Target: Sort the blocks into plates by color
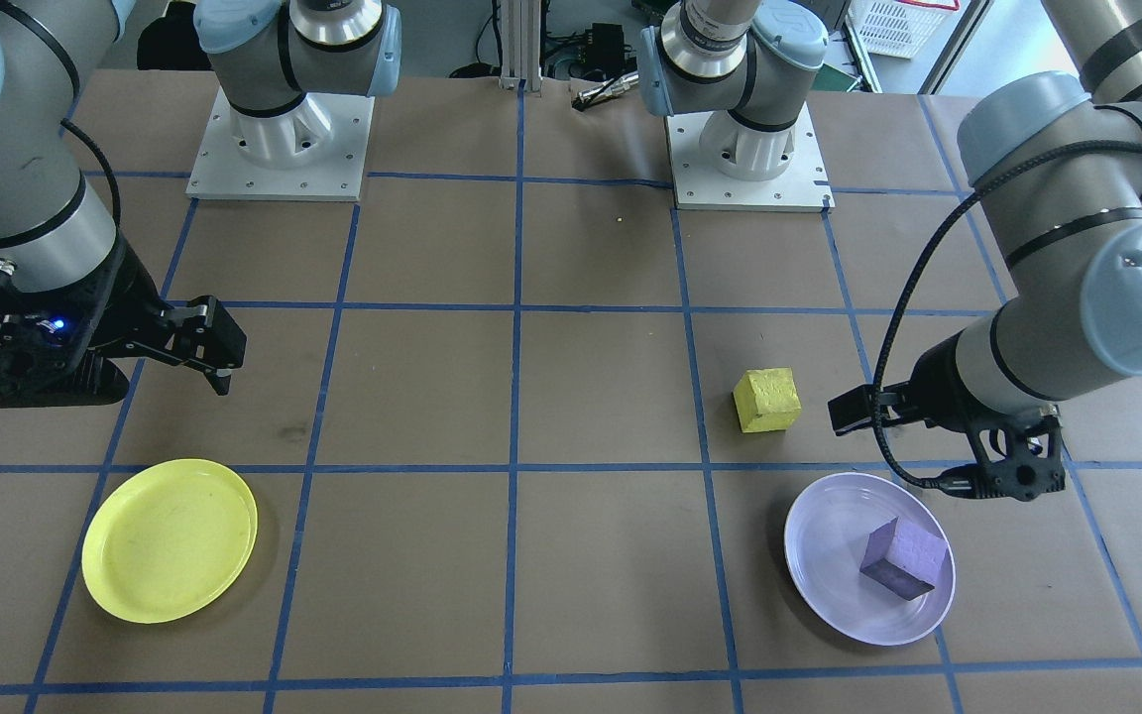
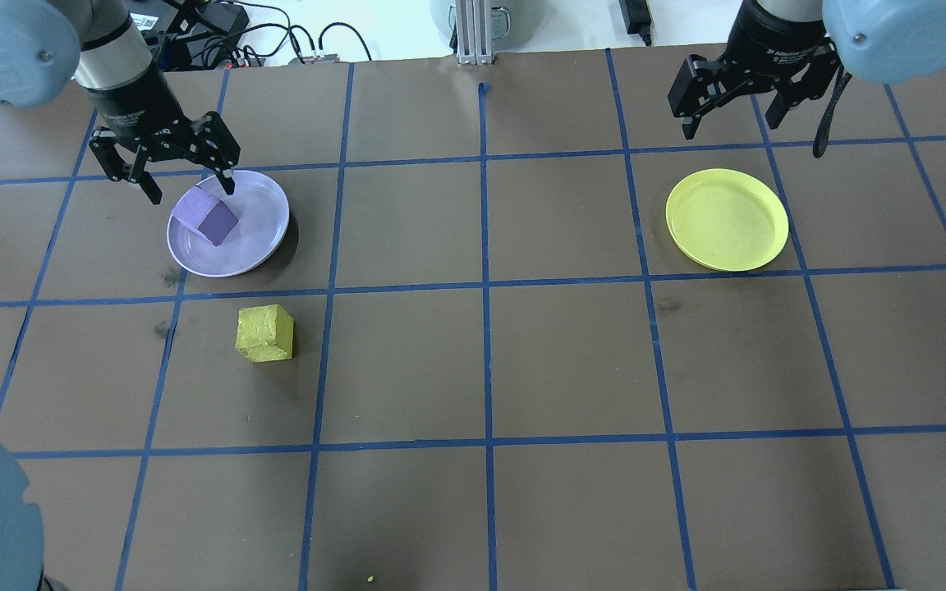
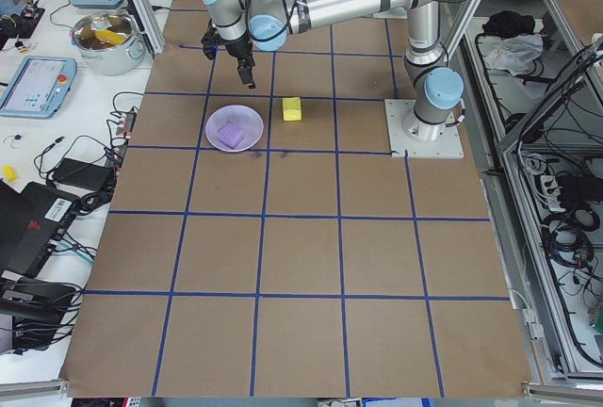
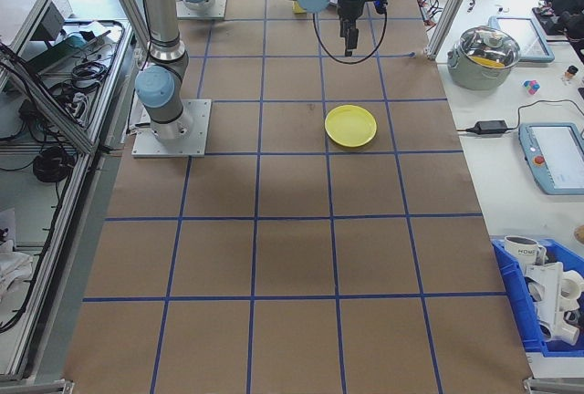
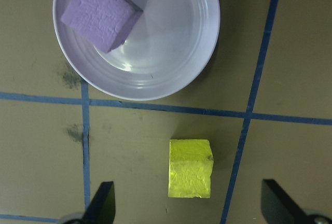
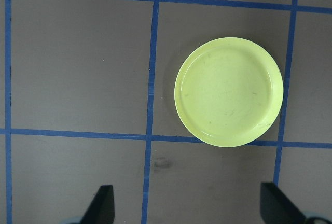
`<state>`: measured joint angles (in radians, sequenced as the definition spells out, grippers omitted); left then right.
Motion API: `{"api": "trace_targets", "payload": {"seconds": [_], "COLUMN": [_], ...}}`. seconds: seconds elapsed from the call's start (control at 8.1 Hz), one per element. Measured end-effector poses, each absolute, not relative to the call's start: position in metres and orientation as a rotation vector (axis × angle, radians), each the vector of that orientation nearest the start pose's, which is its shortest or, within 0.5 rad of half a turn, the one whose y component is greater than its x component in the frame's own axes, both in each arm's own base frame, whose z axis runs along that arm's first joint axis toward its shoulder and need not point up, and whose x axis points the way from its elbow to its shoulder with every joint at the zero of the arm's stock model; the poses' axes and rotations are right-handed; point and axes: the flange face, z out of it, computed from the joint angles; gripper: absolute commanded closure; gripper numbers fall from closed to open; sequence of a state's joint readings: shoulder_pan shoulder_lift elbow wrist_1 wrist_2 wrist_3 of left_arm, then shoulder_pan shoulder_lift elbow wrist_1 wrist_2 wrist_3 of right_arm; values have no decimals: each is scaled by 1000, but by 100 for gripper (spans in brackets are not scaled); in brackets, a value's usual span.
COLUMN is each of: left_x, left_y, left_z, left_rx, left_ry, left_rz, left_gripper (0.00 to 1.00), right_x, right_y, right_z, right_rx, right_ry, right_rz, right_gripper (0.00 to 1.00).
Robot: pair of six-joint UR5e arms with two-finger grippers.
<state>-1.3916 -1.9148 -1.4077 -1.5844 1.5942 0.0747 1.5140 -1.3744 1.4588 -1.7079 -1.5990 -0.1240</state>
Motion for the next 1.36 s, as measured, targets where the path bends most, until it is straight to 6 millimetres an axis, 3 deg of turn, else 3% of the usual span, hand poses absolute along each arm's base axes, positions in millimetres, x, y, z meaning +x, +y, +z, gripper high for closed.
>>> {"api": "trace_targets", "payload": {"seconds": [0.25,0.62,0.99,1.36], "left_x": [-34,-44,-46,-46], "left_y": [-588,-536,-524,-523], "left_z": [346,277,234,221], "left_rx": [-238,-256,-257,-179], "left_ry": [3105,3105,3108,3115], "left_rz": [348,281,351,390], "left_gripper": [1,0,0,1], "right_x": [97,97,97,97], "right_y": [-585,-585,-584,-584], "right_z": [452,451,451,451], "right_rx": [-106,-106,-107,-107], "right_ry": [3172,3172,3172,3172], "right_rz": [-79,-68,-62,-55], "right_gripper": [0,0,0,0]}}
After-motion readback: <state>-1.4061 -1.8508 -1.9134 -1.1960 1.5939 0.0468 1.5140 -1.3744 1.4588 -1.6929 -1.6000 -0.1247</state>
